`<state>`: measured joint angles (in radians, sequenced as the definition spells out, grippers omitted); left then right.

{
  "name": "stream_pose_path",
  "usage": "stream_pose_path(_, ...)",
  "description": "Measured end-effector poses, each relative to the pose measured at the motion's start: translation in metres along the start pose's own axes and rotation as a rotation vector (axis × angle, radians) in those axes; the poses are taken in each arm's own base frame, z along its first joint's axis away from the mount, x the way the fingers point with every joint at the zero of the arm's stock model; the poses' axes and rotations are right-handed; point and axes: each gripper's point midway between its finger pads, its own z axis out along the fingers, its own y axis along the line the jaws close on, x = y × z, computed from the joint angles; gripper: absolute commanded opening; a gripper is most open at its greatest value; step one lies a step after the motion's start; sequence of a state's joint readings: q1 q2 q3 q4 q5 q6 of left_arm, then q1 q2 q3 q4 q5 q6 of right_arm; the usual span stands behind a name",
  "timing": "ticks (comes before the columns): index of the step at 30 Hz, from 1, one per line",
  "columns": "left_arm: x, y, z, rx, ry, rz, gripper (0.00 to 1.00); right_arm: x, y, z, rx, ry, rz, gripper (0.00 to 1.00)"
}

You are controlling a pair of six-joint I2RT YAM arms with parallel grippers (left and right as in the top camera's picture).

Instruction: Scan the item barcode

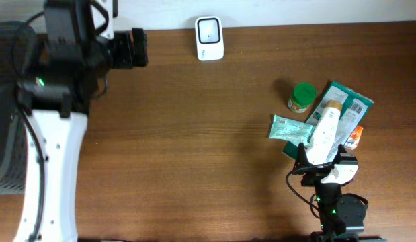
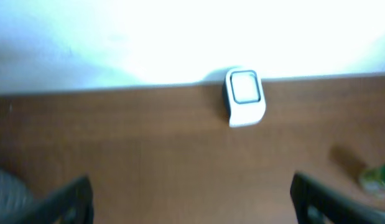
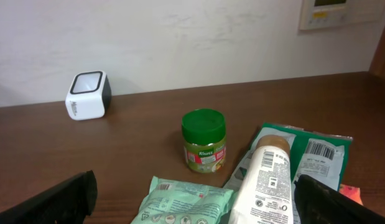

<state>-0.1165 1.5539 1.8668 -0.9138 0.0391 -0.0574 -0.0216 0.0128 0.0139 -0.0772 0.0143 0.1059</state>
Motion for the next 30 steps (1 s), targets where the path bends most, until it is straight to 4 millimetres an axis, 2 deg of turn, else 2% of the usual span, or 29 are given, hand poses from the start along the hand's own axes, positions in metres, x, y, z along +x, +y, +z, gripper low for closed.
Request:
stream_pose_path(3,0.015,0.004,0.003,-0.016,-0.135,0.073,0.99,0.000,0.000,0.000,-0.002,0.000,-0.001,0.98)
stream_pose_path(5,0.047,0.011,-0.008,-0.032,-0.206,0.107,0.99,0.000,0.001,0.000,-0.005,-0.001,0.000,0.98)
stream_pose_path(7,0.065,0.019,-0.021,-0.052,-0.289,0.115,0.99,0.000,0.001,0.000,-0.005,-0.001,0.000,0.98)
stream_pose_path(9,0.098,0.031,-0.032,-0.082,-0.355,0.114,0.99,0.000,0.001,0.000,-0.005,0.000,-0.001,0.98)
stream_pose_path(10,0.127,0.037,-0.036,-0.100,-0.384,0.113,0.99,0.000,0.001,0.000,-0.005,-0.001,0.000,0.98)
stream_pose_path(16,0.200,0.043,-0.054,-0.139,-0.559,0.160,0.99,0.000,0.001,0.000,-0.006,-0.002,0.000,0.98)
stream_pose_path(19,0.226,0.043,-0.051,-0.156,-0.578,0.212,0.99,0.000,0.001,0.000,-0.006,-0.001,0.000,0.98)
stream_pose_path(24,0.251,0.046,-0.049,-0.191,-0.604,0.269,0.99,0.000,0.001,0.000,-0.007,-0.001,0.000,0.98)
stream_pose_path(26,0.261,0.049,-0.045,-0.200,-0.572,0.270,0.99,0.000,0.001,0.000,-0.007,-0.002,-0.001,0.98)
stream_pose_path(28,0.279,0.052,-0.036,-0.207,-0.505,0.265,0.99,0.000,0.001,0.000,-0.007,-0.001,0.000,0.98)
stream_pose_path(30,0.281,0.053,-0.036,-0.211,-0.500,0.264,0.99,0.000,0.001,0.000,-0.007,-0.001,-0.001,0.98)
